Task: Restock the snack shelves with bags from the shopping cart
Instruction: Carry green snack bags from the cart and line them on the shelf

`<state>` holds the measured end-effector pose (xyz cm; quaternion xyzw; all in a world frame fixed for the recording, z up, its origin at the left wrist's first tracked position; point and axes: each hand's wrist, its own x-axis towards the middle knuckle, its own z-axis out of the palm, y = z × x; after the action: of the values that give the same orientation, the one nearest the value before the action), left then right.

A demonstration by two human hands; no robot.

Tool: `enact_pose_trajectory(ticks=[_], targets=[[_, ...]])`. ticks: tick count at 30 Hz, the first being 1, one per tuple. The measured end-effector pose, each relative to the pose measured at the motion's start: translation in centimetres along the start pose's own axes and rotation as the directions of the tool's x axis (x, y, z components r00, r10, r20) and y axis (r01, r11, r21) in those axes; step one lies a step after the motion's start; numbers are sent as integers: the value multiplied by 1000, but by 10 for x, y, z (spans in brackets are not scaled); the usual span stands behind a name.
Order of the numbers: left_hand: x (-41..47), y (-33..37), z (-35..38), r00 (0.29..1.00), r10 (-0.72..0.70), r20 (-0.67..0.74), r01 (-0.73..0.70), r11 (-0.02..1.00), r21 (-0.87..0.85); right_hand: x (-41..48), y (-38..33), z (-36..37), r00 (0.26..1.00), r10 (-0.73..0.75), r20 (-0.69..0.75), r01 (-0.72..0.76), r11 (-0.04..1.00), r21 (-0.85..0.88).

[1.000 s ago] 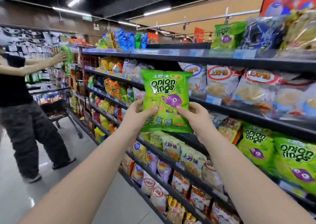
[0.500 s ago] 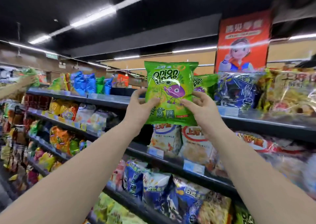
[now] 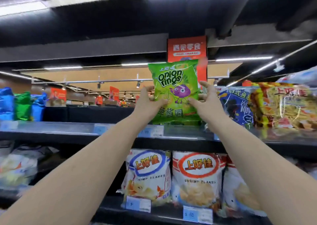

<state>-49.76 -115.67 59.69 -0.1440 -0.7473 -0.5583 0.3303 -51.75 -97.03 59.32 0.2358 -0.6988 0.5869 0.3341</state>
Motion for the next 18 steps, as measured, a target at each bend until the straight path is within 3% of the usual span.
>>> enact_pose_trajectory(ticks=[4,9,18], targets=[[15,-19,6,992,-1,123,0,1000,8,-1,11,2,1000,14,-9,-15,979,-201],[28,-22,5,985,-27,169,27,1000,1,1,8,5,999,37,16,-28,923,-383],[40,-19,-5,967,-130,221,105,987,118,12,8,3,984,150,97,-76,842,-534]])
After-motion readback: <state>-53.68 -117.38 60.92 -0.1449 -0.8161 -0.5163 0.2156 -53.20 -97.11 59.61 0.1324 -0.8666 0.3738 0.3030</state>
